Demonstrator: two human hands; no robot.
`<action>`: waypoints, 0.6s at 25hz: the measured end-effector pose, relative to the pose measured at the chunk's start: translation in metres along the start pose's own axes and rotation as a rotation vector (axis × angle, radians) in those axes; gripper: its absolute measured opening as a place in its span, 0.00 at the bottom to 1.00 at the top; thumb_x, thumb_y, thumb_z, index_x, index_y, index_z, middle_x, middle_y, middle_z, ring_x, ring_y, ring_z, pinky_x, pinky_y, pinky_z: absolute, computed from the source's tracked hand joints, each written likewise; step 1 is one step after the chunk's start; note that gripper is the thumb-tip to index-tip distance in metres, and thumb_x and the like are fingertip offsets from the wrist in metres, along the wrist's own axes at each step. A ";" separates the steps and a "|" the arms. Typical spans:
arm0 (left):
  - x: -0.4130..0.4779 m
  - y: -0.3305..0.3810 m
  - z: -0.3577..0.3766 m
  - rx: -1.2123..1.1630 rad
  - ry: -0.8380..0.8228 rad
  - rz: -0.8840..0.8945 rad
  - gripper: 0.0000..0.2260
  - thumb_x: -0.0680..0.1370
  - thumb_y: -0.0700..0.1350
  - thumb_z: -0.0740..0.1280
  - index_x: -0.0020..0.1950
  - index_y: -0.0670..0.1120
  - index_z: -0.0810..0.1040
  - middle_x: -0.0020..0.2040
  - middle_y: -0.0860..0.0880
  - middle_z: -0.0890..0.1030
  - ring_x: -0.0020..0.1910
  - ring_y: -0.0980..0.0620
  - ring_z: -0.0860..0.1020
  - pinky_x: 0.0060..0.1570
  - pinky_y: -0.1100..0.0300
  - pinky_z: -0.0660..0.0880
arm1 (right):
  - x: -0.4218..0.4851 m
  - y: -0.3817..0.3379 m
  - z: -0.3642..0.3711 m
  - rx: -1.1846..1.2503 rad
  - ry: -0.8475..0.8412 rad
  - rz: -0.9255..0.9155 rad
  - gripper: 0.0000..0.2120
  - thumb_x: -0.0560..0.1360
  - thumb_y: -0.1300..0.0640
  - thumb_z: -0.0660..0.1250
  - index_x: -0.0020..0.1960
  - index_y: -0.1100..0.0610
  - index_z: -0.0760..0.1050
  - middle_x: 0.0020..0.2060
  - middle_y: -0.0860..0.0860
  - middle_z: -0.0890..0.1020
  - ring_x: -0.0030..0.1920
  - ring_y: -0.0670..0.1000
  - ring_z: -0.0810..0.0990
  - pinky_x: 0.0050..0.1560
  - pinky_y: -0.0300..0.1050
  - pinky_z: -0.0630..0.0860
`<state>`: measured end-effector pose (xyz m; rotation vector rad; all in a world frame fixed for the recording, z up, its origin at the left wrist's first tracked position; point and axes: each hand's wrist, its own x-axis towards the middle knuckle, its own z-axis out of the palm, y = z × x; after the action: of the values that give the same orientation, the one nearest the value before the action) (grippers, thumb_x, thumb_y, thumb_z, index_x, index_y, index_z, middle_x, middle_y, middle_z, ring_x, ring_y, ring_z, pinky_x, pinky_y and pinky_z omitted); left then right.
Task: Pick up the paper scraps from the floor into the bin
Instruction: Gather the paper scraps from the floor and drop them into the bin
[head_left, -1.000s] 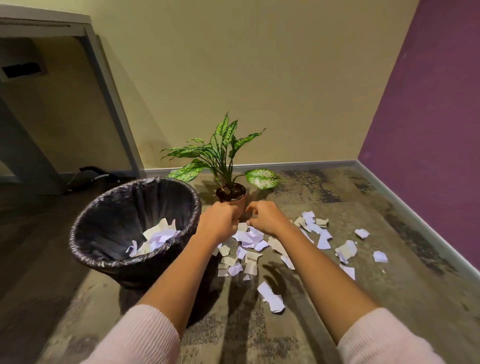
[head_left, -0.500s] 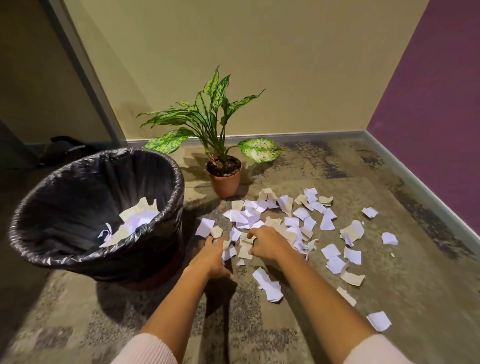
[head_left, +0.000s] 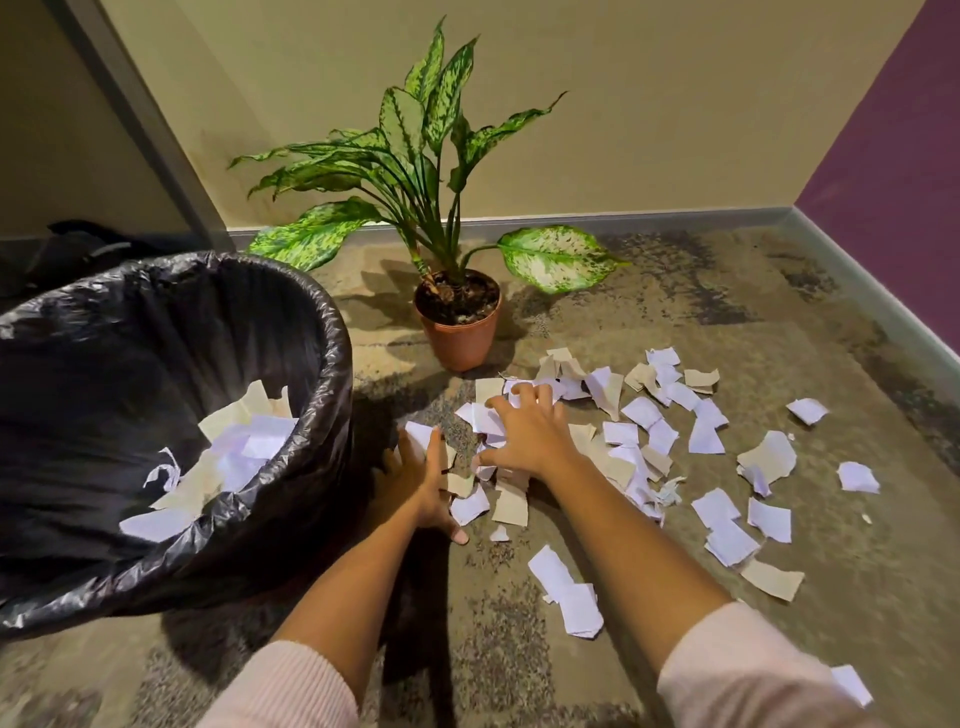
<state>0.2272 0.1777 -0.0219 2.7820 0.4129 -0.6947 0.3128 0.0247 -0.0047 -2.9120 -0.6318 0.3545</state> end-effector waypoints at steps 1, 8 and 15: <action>0.006 0.000 0.000 -0.006 -0.020 -0.018 0.68 0.55 0.62 0.81 0.77 0.58 0.33 0.76 0.38 0.34 0.75 0.32 0.47 0.69 0.34 0.58 | 0.010 0.000 -0.001 -0.026 -0.038 0.010 0.39 0.66 0.33 0.69 0.72 0.46 0.63 0.72 0.56 0.61 0.71 0.62 0.56 0.66 0.59 0.61; 0.059 -0.007 0.021 -0.044 -0.084 0.090 0.73 0.39 0.62 0.82 0.68 0.69 0.32 0.74 0.42 0.37 0.74 0.29 0.48 0.66 0.31 0.64 | 0.061 -0.002 -0.003 -0.054 -0.317 0.062 0.43 0.66 0.31 0.69 0.75 0.36 0.54 0.79 0.52 0.46 0.75 0.68 0.43 0.67 0.78 0.49; 0.026 0.017 -0.005 0.087 -0.099 0.190 0.63 0.59 0.52 0.83 0.79 0.56 0.41 0.78 0.42 0.39 0.76 0.34 0.35 0.73 0.36 0.48 | 0.037 0.002 0.002 -0.087 -0.305 -0.036 0.32 0.71 0.43 0.67 0.73 0.44 0.62 0.74 0.56 0.59 0.74 0.66 0.51 0.68 0.65 0.60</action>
<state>0.2572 0.1688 -0.0278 2.8035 0.0999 -0.8176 0.3454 0.0390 -0.0146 -2.9484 -0.7571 0.7953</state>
